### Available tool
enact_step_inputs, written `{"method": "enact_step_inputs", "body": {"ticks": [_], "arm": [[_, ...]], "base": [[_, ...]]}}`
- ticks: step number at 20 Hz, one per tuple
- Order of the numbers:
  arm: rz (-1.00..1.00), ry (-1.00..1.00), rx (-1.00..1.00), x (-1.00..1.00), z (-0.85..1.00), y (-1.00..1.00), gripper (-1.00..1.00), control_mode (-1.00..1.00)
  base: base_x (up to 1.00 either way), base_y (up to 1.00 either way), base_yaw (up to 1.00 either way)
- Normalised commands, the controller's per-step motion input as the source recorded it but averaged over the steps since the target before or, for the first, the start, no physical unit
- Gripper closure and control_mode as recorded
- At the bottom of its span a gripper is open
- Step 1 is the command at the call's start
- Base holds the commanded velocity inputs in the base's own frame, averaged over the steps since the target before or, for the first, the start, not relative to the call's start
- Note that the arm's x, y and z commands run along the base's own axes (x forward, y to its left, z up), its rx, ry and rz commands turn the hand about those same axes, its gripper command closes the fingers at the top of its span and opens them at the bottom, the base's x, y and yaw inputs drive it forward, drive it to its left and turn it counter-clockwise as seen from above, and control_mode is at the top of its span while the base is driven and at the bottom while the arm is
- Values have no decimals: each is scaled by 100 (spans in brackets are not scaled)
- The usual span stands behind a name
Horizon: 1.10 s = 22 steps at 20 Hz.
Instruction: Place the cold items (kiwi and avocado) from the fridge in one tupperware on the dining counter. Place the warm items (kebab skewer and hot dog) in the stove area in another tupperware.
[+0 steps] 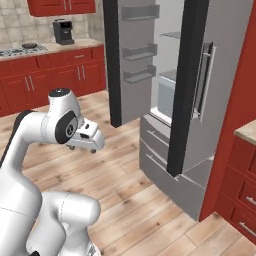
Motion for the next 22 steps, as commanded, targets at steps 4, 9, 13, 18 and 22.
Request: {"method": "enact_step_inputs", "body": {"ticks": [4,9,13,18,22], "arm": [[0,0,0,0,0,0,-100,100],[0,0,0,0,0,0,-100,100],[0,0,0,0,0,0,-100,100],[0,0,0,0,0,0,-100,100],[0,0,0,0,0,0,-100,100]], "base": [[94,-1,8],[95,-2,0],[98,6,-18],[67,6,-36],[33,33,-57]]}}
